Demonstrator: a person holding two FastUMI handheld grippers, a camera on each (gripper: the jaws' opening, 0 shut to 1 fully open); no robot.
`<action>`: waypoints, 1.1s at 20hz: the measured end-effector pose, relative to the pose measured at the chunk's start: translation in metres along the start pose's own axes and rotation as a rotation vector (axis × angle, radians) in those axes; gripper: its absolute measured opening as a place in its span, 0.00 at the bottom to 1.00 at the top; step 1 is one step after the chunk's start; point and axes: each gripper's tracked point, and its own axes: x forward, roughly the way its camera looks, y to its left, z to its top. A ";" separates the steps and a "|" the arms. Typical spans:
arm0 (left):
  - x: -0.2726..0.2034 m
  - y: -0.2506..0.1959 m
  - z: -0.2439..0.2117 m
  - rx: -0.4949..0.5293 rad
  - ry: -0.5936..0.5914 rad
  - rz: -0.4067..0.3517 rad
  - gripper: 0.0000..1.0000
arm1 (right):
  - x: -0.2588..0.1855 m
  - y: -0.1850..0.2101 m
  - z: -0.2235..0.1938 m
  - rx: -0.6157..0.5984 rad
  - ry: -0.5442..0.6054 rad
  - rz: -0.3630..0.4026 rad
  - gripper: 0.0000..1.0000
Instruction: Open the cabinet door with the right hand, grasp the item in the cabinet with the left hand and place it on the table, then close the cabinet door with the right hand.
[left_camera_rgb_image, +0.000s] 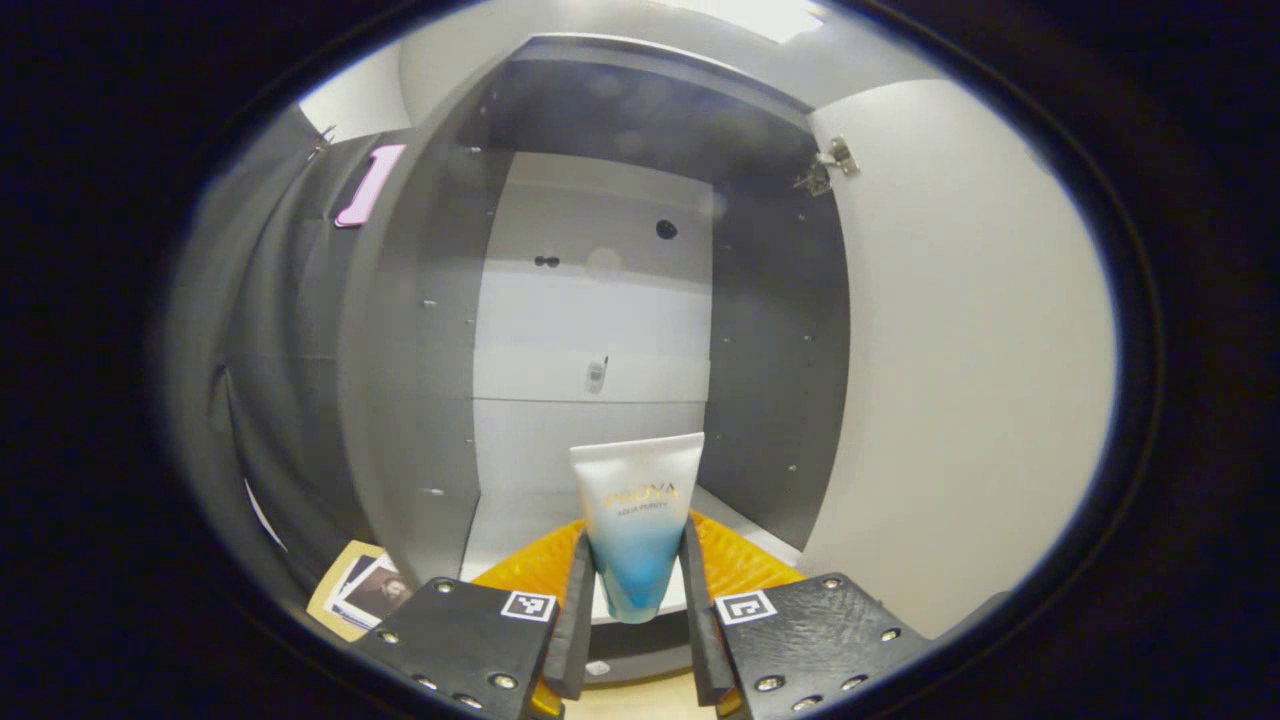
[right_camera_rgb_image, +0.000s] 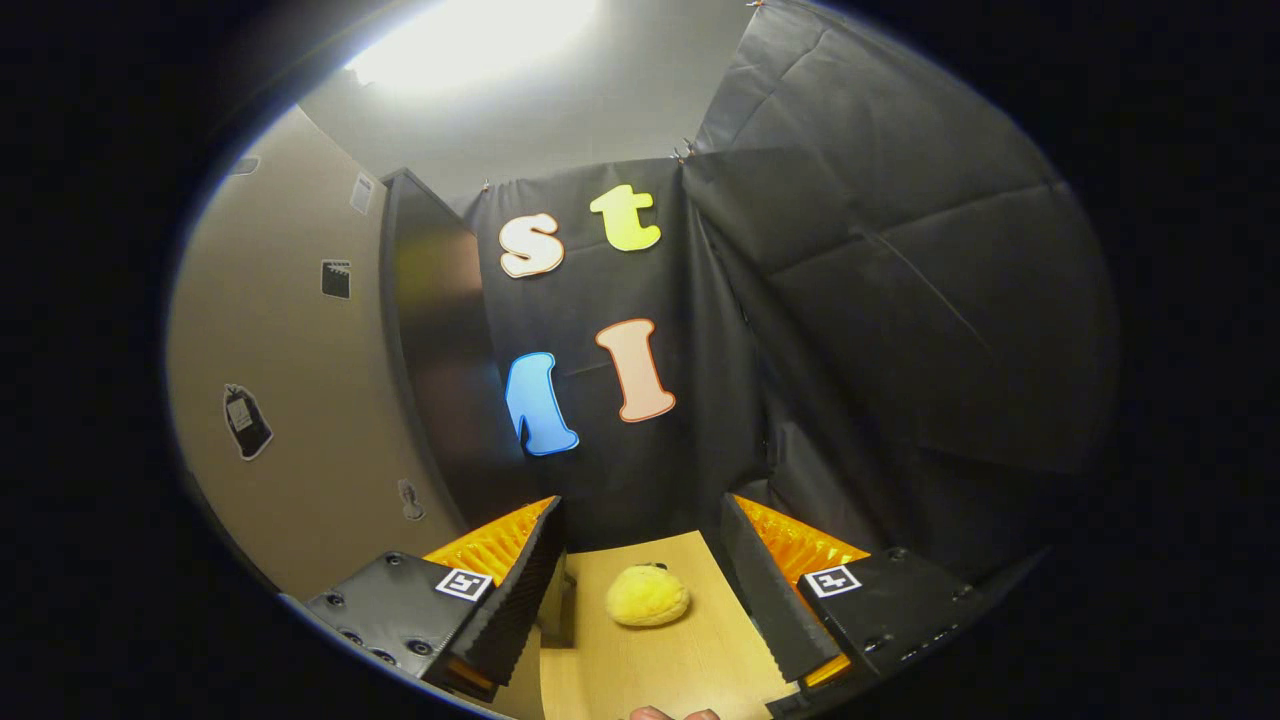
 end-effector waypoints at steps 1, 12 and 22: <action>0.002 -0.001 0.000 0.016 -0.005 0.011 0.41 | -0.005 0.004 0.000 0.001 -0.003 -0.001 0.97; 0.004 0.011 -0.005 0.002 0.034 0.244 0.41 | -0.049 0.034 0.006 -0.002 -0.034 -0.035 0.97; 0.009 0.014 -0.025 -0.113 0.081 0.362 0.48 | -0.063 0.051 -0.019 -0.026 0.011 -0.080 0.98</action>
